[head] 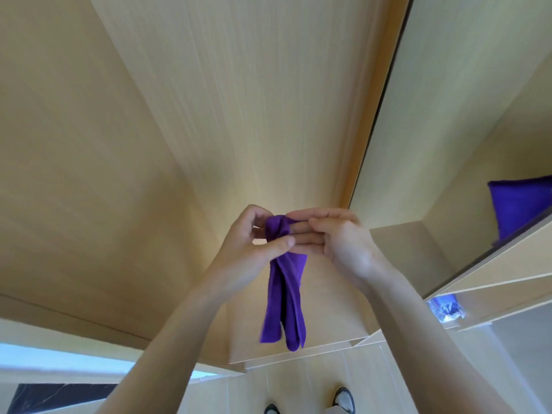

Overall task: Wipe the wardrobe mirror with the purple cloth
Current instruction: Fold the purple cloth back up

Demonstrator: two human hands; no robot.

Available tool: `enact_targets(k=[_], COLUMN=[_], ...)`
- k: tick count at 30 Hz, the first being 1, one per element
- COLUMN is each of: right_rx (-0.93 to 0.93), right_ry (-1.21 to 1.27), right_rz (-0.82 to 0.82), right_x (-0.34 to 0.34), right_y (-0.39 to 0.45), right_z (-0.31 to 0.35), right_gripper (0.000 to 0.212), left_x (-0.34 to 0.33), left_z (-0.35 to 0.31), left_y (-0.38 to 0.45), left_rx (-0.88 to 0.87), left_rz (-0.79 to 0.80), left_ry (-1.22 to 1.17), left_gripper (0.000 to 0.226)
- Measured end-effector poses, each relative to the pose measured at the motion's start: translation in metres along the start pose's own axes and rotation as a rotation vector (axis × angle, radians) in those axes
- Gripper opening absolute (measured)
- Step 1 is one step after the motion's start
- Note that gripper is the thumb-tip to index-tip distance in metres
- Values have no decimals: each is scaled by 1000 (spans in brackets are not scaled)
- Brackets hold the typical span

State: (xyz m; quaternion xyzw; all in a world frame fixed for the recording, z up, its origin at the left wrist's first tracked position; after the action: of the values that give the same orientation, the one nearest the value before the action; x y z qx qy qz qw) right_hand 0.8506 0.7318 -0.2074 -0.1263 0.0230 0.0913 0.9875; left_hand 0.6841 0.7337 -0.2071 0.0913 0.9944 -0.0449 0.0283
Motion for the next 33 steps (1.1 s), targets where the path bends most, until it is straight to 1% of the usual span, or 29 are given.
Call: enact_targets(k=[2,4,6,7,8,9,11,12,13,14,15,16,17,18,19,21,23,25,26,28,30,31,32,33], right_rx=[0,17,57,87,125,164,206,180,128,81,64,78,118,162,189,183,145,110,111,142,186,187,172,138], right_ry=[43,50,44,44,29,-32,-315,-438,-494,-458,-385,-316,-268,-227,-177,-89,-87,-149,-182,-179,-17,73,100,53], right_rz=[102,183,191,166,107,5,-249,-294,-264,-192,-118,-78,-90,-113,-131,-136,-127,-171,-201,-236,-172,-102,-38,3], right_x=[-1,-3,-1,2,8,16,37,42,44,41,37,33,30,28,25,23,24,25,26,31,42,49,54,55], right_y=[-2,-5,-6,-6,-5,-3,6,11,17,22,28,32,36,38,38,38,37,37,36,34,29,26,21,16], right_z=[1,1,2,3,2,-1,-11,-17,-25,-33,-40,-45,-46,-46,-46,-44,-41,-36,-32,-22,-16,-17,-23,-33], right_gripper=[38,39,41,42,42,43,53,63,72,74,65,48,31,20,16,11,7,15,17,12,14,25,40,48], left_x=[3,6,9,10,12,15,18,19,19,19,20,22,25,28,33,41,47,49,49,44,40,38,37,37], left_z=[-2,-4,-10,-13,-17,-21,-29,-33,-37,-40,-43,-45,-47,-48,-46,-43,-40,-39,-38,-38,-41,-44,-46,-49], left_y=[-7,-7,-3,-2,0,0,0,0,-1,-1,-1,-1,-1,-2,-2,-3,-3,-2,-1,0,2,3,5,7], left_rx=[-71,-133,-180,-194,-206,-218,-240,-246,-252,-261,-268,-269,-263,-250,-228,-181,-142,-113,-100,-68,-46,-41,-41,-42], left_rz=[28,-1,-20,-13,-4,2,8,20,35,50,60,63,59,49,33,-6,-43,-70,-71,-50,-17,4,24,41], left_ry=[91,150,157,143,117,84,21,0,-8,-8,-8,-7,-6,-5,-4,2,24,44,28,-73,-235,-323,-393,-438], left_gripper=[42,35,25,23,22,19,14,16,21,26,28,28,27,25,23,19,21,27,26,20,13,10,11,12])
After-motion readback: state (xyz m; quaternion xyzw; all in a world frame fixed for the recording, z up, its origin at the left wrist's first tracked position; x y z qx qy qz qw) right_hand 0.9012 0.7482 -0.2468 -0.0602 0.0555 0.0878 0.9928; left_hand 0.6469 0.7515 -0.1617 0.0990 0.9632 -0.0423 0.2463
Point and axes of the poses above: each hand's wrist, its own y-axis towards the middle knuckle, its own x-axis out of the back of the hand, z = x × y, the point moved 4 cm from there along y, towards the middle knuckle, and after that the axes turned 13 degrees about -y, right-handed, at the moved point
